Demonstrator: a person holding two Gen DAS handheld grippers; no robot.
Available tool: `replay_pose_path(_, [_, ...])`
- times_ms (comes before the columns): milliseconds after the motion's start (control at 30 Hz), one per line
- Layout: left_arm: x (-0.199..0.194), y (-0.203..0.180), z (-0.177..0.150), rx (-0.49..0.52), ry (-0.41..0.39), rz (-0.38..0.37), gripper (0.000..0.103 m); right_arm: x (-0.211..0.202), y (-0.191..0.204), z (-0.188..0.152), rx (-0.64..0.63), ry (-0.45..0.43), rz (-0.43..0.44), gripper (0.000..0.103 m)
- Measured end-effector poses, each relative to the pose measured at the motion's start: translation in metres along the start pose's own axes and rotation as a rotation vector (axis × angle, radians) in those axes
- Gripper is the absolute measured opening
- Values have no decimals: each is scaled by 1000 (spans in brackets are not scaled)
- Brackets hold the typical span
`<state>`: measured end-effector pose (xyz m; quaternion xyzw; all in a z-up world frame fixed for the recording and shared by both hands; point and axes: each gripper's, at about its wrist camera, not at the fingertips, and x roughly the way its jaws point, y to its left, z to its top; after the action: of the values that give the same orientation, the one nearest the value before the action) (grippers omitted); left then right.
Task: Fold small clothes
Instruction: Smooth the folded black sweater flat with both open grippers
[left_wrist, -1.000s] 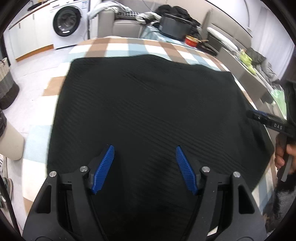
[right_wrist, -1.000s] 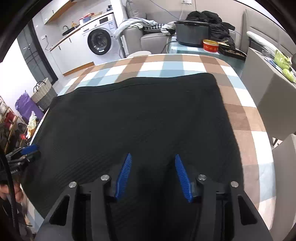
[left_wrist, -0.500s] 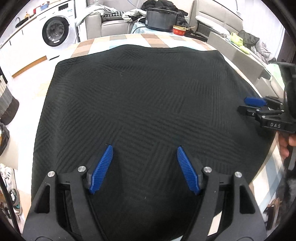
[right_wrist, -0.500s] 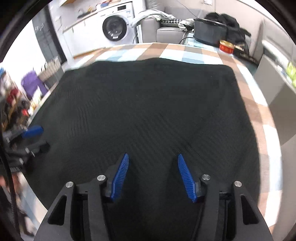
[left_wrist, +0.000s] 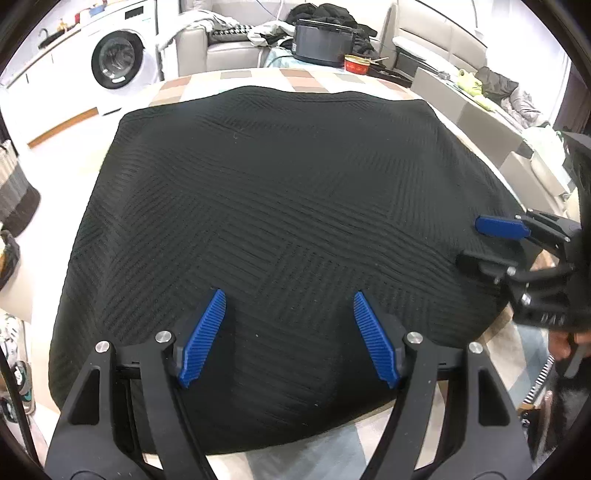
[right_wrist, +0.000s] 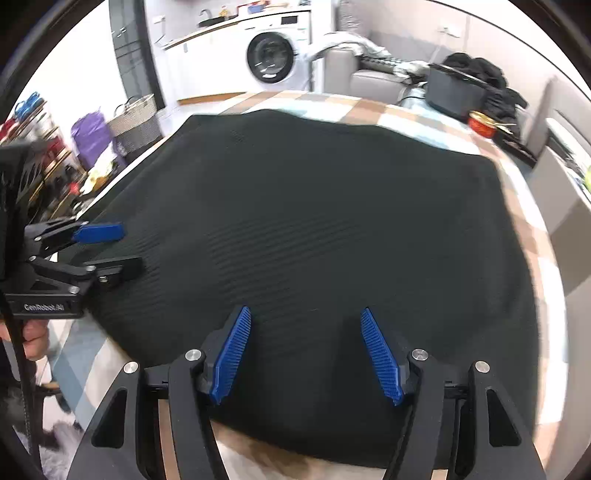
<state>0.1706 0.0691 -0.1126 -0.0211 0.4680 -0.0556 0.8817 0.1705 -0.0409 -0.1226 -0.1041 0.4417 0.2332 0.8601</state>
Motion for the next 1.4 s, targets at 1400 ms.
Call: replay_pose_path(1400, [2, -13, -23, 30, -80, 28, 85, -14, -45, -34, 28, -5, -236, 88])
